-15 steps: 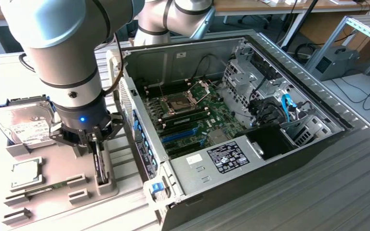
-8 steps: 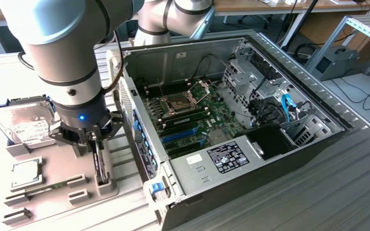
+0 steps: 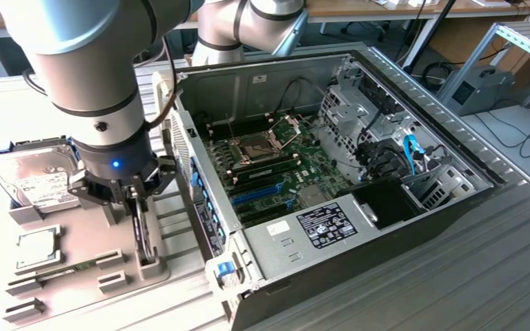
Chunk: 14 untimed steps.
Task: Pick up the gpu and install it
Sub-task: 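Pick up the gpu and move the gpu toward the slot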
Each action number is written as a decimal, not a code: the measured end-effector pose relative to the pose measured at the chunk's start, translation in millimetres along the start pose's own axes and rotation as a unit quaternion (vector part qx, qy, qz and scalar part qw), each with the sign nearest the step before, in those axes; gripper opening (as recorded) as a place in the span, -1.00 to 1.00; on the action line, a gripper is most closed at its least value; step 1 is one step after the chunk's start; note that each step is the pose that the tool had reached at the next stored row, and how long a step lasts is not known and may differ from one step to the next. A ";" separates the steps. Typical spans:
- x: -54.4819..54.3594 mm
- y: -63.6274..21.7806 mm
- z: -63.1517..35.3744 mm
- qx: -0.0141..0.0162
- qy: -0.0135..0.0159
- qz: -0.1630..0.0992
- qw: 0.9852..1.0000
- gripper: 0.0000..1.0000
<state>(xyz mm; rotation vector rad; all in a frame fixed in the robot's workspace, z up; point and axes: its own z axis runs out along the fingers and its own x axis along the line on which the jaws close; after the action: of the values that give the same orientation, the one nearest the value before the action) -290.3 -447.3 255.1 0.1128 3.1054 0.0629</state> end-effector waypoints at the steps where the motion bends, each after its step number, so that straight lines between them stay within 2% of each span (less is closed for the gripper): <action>1: 0.0 0.0 -0.9 0.000 0.000 0.000 1.000 -0.47; 14: -0.5 0.6 -14.4 0.000 0.000 0.000 1.000 -0.47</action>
<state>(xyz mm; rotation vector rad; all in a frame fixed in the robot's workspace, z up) -290.3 -447.3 269.5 0.1128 3.1055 0.0629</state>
